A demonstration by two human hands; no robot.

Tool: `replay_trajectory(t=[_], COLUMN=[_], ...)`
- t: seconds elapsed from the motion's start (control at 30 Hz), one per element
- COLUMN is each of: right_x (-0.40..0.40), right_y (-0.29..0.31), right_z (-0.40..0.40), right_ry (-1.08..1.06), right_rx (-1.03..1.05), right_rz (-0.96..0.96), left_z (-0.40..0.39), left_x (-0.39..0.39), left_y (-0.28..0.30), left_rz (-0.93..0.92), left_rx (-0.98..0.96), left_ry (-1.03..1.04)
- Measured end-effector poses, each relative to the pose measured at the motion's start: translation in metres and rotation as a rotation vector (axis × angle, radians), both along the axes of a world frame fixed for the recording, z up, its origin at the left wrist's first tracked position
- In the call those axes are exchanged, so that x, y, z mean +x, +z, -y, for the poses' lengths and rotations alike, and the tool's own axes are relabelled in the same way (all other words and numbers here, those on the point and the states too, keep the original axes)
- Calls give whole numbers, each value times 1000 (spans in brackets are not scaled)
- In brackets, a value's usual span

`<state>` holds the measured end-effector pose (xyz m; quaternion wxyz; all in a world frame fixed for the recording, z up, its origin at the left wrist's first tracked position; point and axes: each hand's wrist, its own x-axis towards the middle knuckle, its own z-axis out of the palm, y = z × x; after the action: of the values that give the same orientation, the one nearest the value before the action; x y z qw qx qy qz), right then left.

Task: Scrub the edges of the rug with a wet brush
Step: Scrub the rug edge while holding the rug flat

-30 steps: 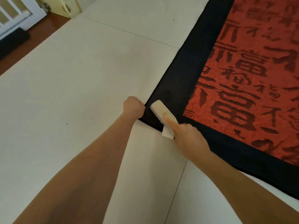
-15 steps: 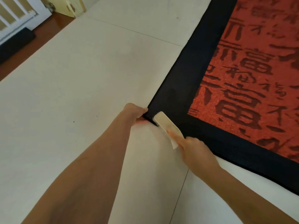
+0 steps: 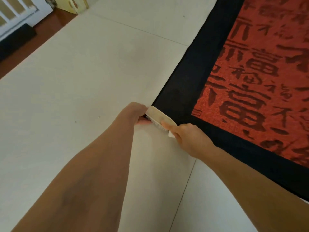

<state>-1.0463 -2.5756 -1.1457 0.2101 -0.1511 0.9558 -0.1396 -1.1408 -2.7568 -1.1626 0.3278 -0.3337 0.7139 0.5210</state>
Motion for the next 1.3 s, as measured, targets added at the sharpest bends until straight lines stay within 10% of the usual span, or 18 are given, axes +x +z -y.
replay_trajectory(t=[1.3], right_x=[9], right_y=[-3], right_z=[-19], right_ry=[-157], right_rx=[69], right_rz=[18], left_z=[-4], left_x=[-6], left_y=[-4], left_rz=[-288], left_rx=[-439], left_ry=[-303])
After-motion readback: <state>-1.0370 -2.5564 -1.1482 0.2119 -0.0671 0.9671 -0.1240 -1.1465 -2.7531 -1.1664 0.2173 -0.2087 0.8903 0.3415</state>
